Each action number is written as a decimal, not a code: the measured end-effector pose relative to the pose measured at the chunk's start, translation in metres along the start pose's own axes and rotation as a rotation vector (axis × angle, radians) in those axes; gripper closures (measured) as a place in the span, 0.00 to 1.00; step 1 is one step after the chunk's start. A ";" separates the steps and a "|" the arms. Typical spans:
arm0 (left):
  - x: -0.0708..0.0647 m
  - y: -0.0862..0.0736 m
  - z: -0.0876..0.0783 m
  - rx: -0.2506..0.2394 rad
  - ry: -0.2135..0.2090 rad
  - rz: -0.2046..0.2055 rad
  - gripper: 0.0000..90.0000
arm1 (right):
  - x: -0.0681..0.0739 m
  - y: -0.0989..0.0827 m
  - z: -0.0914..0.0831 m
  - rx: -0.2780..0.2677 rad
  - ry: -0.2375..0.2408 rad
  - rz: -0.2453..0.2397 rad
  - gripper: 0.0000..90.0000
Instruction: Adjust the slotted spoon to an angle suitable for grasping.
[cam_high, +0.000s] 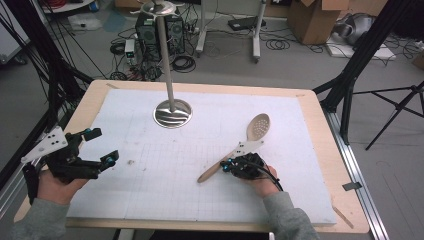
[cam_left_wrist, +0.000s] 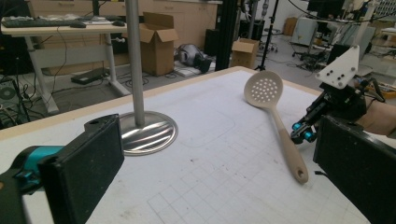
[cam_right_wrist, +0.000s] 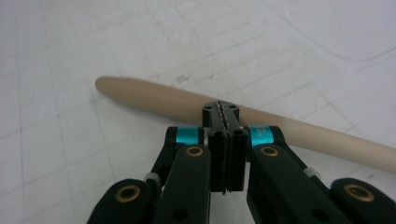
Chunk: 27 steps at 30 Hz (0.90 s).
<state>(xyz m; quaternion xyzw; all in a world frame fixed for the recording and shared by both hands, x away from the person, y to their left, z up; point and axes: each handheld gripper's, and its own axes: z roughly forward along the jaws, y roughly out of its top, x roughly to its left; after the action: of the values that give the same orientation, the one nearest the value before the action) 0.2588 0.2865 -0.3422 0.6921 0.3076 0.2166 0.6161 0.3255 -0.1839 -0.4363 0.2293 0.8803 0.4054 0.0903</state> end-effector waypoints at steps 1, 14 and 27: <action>0.000 0.000 0.000 0.000 0.000 0.000 0.02 | 0.000 0.000 0.000 0.000 0.000 0.000 1.00; 0.002 -0.003 -0.003 0.009 0.010 -0.007 0.02 | -0.010 0.002 -0.009 -0.056 -0.045 0.037 1.00; 0.001 -0.006 -0.005 0.012 0.008 -0.011 0.02 | -0.072 -0.002 -0.012 -0.018 -0.277 0.193 1.00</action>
<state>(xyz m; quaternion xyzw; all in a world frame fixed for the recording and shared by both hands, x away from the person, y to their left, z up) 0.2548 0.2913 -0.3469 0.6932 0.3154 0.2142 0.6117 0.3841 -0.2271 -0.4319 0.3659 0.8297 0.3843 0.1735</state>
